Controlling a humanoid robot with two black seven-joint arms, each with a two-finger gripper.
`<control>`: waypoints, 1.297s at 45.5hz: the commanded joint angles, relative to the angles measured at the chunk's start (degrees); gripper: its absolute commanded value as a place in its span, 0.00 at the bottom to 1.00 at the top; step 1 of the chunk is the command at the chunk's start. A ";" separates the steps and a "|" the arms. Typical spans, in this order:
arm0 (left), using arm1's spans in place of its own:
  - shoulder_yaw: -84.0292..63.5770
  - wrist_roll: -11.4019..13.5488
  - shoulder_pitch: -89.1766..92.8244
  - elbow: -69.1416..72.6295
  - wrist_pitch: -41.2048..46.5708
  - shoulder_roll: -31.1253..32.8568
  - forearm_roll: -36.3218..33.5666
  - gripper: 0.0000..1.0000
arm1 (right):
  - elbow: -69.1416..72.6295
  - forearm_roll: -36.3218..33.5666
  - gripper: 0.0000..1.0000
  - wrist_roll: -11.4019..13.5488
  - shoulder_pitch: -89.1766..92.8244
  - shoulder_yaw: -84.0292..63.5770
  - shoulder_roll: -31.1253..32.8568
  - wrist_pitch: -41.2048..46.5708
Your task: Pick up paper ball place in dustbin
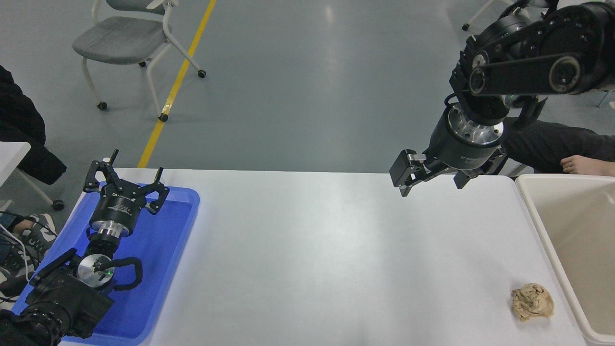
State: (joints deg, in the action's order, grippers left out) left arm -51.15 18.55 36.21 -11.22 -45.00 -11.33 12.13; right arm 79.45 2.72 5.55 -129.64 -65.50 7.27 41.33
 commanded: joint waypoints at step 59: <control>0.00 -0.09 0.00 -0.12 0.00 0.26 0.00 1.00 | 4.14 37.08 1.00 -0.10 17.57 2.47 44.22 -2.83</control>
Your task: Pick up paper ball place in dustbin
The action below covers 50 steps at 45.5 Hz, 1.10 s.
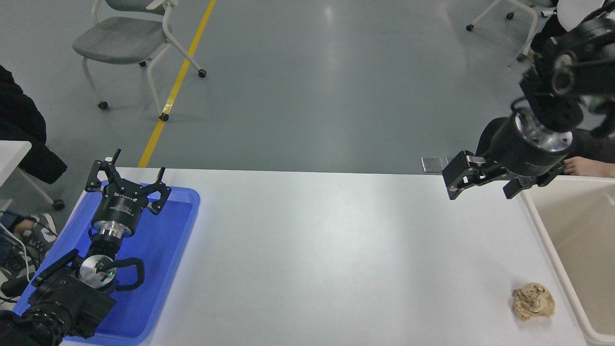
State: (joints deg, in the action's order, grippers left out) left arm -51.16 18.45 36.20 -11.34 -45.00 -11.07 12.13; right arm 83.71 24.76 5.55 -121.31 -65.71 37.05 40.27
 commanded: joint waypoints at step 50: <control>0.01 0.00 0.01 0.01 0.00 0.09 0.00 1.00 | -26.32 26.83 1.00 -0.10 63.30 39.87 5.93 -19.17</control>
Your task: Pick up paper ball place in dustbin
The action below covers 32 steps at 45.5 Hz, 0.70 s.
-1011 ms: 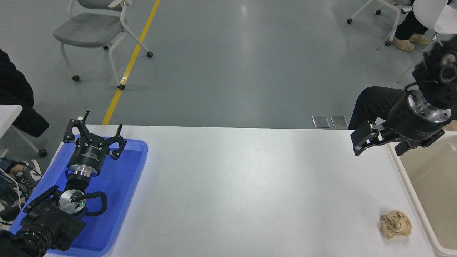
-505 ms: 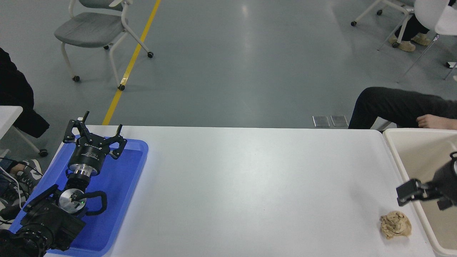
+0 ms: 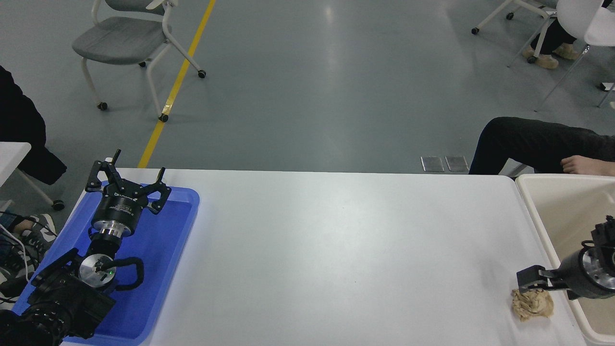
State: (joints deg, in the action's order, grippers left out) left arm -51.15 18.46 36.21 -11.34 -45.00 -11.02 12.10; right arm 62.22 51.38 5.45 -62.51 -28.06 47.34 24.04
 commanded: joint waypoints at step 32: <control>0.00 0.00 0.00 0.00 0.00 0.03 0.03 1.00 | -14.85 1.53 0.48 -0.08 11.35 2.13 -10.87 -7.16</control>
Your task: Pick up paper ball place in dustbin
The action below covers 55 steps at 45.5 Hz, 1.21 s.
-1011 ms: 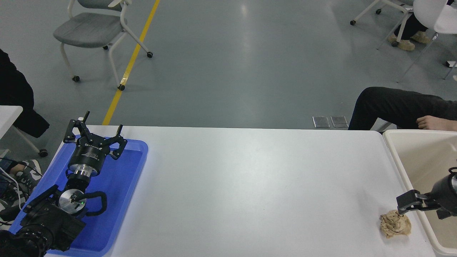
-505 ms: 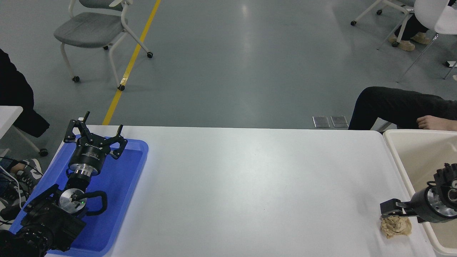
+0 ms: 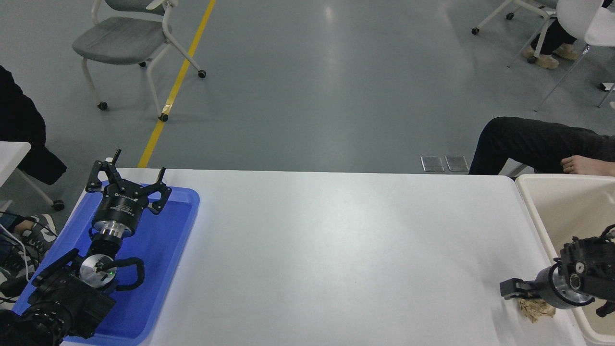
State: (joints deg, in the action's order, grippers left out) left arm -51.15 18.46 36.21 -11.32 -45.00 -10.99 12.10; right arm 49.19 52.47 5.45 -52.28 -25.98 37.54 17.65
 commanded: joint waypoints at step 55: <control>0.00 0.00 0.09 -0.02 0.00 0.00 0.03 1.00 | 29.64 -0.44 0.00 -0.44 -63.98 -42.21 13.79 12.75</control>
State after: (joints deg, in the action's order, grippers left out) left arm -51.15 18.46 36.33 -11.32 -45.00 -10.99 12.06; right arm 69.17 52.50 5.04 -91.14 -52.25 49.80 24.08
